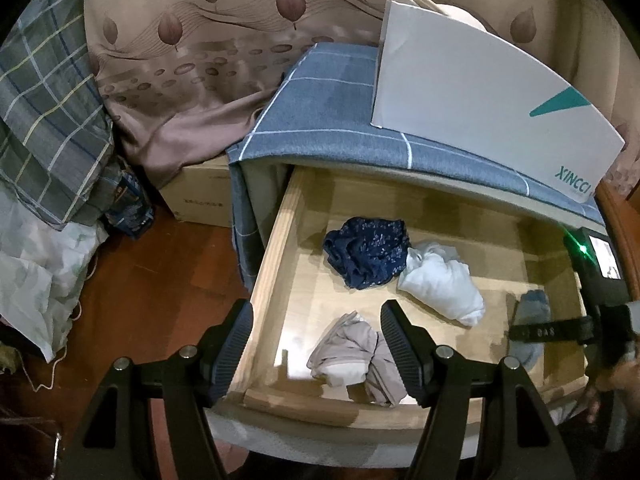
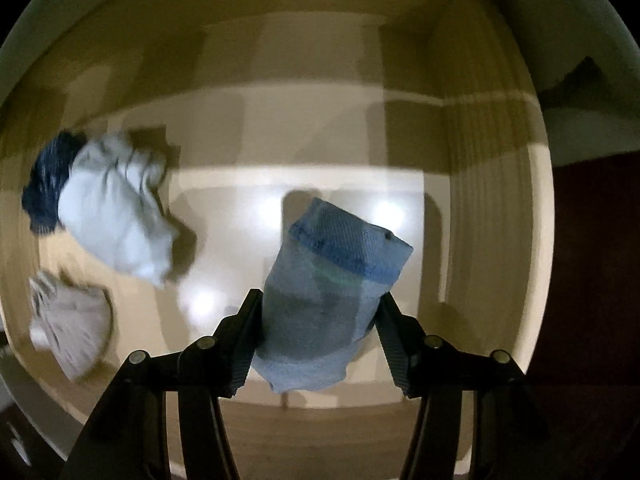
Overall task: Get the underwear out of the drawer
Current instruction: 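Reach the left tool to the grey-beige underwear and grasp it while the right tool holds the light-blue underwear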
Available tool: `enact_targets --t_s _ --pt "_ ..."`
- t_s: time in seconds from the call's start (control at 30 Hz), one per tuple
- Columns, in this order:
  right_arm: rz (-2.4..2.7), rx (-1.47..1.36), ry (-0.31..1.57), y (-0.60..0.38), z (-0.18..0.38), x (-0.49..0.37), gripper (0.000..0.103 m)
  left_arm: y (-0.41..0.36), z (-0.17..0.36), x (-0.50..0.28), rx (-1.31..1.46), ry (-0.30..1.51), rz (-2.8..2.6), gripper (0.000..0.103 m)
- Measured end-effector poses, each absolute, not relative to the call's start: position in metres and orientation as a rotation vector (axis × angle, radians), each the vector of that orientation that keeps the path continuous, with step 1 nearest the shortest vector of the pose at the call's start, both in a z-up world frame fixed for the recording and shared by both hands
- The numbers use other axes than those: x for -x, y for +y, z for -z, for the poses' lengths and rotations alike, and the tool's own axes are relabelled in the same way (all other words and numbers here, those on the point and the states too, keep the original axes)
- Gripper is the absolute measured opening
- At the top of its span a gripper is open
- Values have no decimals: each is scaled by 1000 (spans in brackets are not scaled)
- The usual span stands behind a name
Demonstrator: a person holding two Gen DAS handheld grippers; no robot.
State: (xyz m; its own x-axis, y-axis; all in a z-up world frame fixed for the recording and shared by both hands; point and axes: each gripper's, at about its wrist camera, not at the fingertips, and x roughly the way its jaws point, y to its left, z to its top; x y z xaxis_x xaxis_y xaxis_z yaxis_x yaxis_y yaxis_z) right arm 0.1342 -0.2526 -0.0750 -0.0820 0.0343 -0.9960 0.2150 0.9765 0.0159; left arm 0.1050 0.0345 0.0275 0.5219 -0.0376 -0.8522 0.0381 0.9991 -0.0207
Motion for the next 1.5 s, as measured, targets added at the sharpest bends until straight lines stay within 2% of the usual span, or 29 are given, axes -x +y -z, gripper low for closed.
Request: enact_targets --t_s 0.27,0.43,0.87,1.5 --pt "86 -154 1701 -245 79 -136 51 26 -20 -109 -49 1066 59 68" --pt "89 -174 1665 -251 75 -131 49 24 -11 -114 -44 1144 105 68" --pt "79 -183 1583 -244 60 -91 49 43 23 -134 195 1378 171 68" --pt "72 -194 1571 -253 58 -82 51 -26 31 -147 -349 1501 534 69"
